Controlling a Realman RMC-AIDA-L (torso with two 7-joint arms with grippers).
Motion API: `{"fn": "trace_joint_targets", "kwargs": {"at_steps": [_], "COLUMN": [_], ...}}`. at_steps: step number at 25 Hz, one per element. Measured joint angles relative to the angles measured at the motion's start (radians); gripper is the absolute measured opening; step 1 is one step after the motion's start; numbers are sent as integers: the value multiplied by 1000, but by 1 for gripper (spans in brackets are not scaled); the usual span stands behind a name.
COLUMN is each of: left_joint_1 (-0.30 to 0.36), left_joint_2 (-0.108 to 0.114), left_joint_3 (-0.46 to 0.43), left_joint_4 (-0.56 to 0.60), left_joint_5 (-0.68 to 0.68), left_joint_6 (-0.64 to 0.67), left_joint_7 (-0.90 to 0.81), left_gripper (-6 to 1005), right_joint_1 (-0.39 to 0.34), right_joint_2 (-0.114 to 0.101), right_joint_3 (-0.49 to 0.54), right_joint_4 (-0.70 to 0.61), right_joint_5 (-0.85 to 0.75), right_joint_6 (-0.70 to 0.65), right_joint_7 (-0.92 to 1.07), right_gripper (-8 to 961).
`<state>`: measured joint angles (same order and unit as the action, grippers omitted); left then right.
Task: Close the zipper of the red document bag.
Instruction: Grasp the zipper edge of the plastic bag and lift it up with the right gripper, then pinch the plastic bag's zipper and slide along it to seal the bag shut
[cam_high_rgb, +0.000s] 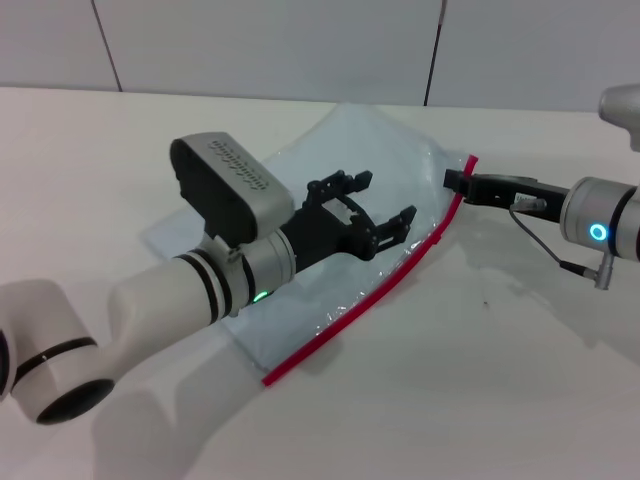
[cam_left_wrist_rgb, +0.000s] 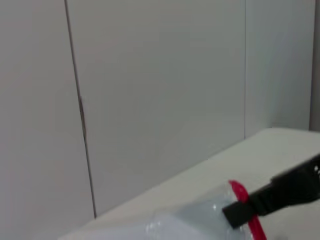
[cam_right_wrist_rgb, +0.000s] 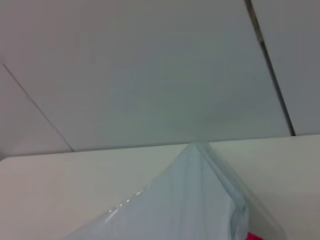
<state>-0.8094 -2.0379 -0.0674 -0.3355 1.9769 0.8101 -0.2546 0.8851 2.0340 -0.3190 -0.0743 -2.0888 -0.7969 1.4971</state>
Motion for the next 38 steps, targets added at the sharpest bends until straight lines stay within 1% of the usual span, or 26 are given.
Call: {"fn": "trace_joint_targets", "kwargs": {"at_steps": [4,9,11,13,16,22,27,32,38], "left_joint_1": [-3,28,50,66,79,87,95,102,103], "left_joint_2": [3,3,4,5,4,0,-3,-6,-7], "left_joint_3": [-3,-35,-70,-97,-140,-203,-213,-212,-206], "left_joint_4": [-5,-62,-98,-124,-154,-205,-260,-276,-286], "left_joint_5": [8,2,1,0,0,-32,-100,-121,-119], "left_joint_6": [-14,-4,8,6,-30,-128,-153,-148,-146], "left_joint_7": [58,306,425,502,597,756,911,988,1015], "left_gripper": [756,756,755,754,753,681,613,614,615], "right_joint_1": [-6,-11,-11,-12,-13,-4,-2,1,13], "right_joint_2": [-1,-3,-3,-3,-3,-3,-3,-2,0], "right_joint_3": [1,8,8,9,10,12,13,27,26], "right_joint_4": [-4,-8,-8,-8,-9,-9,-8,-3,3], "right_joint_5": [1,1,1,1,1,1,1,1,1], "right_joint_6": [7,9,9,10,11,12,10,-11,-51], "right_joint_7": [0,1,2,2,2,2,3,2,-2], "right_gripper": [45,45,45,44,44,44,44,44,44]}}
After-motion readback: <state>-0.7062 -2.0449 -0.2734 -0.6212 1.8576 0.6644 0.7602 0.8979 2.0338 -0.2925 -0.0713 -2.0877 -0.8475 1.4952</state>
